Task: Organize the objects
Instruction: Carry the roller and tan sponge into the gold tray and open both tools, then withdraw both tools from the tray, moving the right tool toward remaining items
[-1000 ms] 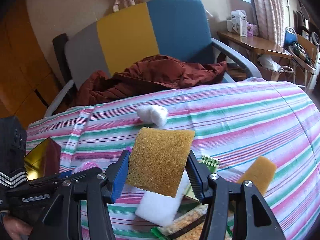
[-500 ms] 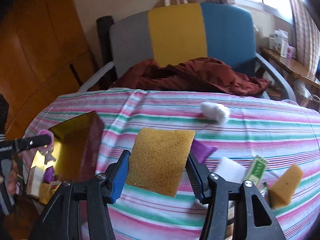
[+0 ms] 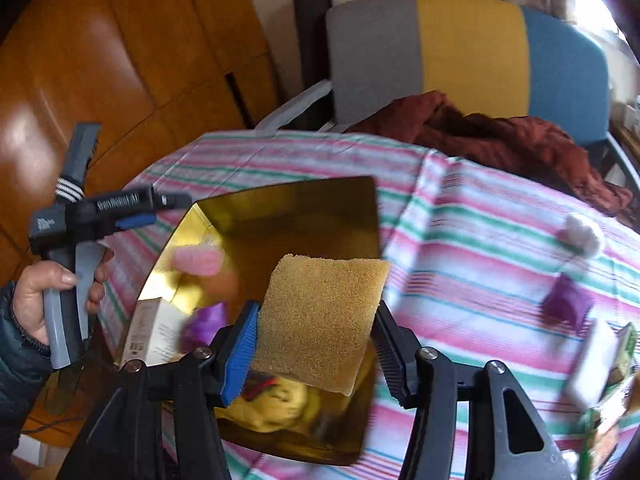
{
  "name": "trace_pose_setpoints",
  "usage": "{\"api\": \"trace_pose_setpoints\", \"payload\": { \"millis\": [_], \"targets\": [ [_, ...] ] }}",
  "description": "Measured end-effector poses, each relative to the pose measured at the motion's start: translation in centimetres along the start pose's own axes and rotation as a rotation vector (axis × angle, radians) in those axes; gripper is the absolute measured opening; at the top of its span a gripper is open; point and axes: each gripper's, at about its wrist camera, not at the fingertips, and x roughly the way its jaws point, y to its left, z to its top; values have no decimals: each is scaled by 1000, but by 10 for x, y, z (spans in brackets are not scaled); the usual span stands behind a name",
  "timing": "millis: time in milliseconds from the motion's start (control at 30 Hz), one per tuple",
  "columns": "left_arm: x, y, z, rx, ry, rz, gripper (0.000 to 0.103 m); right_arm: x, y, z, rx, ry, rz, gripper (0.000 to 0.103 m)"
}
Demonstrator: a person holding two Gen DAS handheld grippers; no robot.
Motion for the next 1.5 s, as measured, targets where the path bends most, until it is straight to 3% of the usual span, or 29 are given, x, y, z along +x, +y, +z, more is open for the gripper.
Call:
{"api": "trace_pose_setpoints", "payload": {
  "millis": [100,300,367,433,800,1100,1500],
  "targets": [
    [-19,6,-13,4,-32,-21,91,12,5,-2,-14,20,-83,56],
    [-60,1,-54,54,-99,-30,95,28,-3,-11,-7,77,-136,60],
    [-69,-2,-68,66,-108,-29,95,26,-6,-15,15,77,-129,67],
    [-74,-4,-80,69,-108,-39,96,21,-9,-20,37,67,-125,80],
    [-93,-28,-123,145,-140,-18,97,-9,-7,-53,118,30,-133,81],
    [-100,-36,-140,163,-144,-15,100,-25,13,-67,81,-22,-168,81],
    [-111,-42,-151,184,-201,96,103,-29,31,-76,19,-56,-207,81]
  ]
}}
